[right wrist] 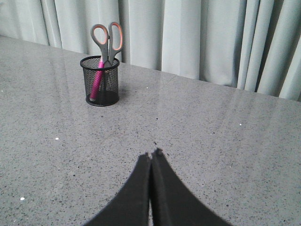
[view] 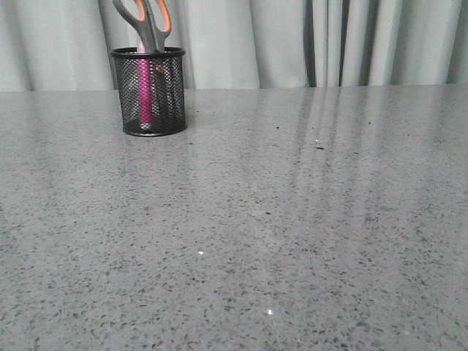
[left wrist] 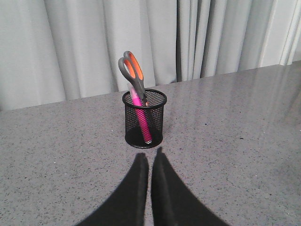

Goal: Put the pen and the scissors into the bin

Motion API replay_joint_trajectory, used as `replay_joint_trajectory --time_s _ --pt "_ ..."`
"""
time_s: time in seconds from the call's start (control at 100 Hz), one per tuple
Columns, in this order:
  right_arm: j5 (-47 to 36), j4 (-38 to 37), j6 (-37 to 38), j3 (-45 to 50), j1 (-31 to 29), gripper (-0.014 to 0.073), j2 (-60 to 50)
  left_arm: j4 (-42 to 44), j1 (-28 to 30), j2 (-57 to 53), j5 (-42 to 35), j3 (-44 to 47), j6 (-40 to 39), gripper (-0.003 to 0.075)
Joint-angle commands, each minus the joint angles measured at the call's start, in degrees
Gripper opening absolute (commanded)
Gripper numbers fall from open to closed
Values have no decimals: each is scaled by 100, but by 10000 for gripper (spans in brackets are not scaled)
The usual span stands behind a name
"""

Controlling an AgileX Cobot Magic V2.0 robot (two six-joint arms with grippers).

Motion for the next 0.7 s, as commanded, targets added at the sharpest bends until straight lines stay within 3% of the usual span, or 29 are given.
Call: replay_joint_trajectory --time_s 0.0,0.24,0.39,0.51,0.61,0.69 --pt "-435 -134 -42 -138 7 -61 63 -53 20 63 -446 -129 -67 -12" --pt "-435 -134 -42 -138 7 -61 63 78 20 63 -532 61 -52 -12" --pt "-435 -134 -42 -138 7 -61 63 913 134 -66 -1757 902 -19 -12" --pt "-435 -134 -42 -138 7 -61 63 970 547 -444 -2895 2059 -105 -12" --pt "-435 -134 -42 -138 7 -61 63 864 865 -944 -2791 2746 -426 -12" --pt "-435 -134 -42 -138 7 -61 63 864 1068 -1323 -2054 3105 -552 -12"
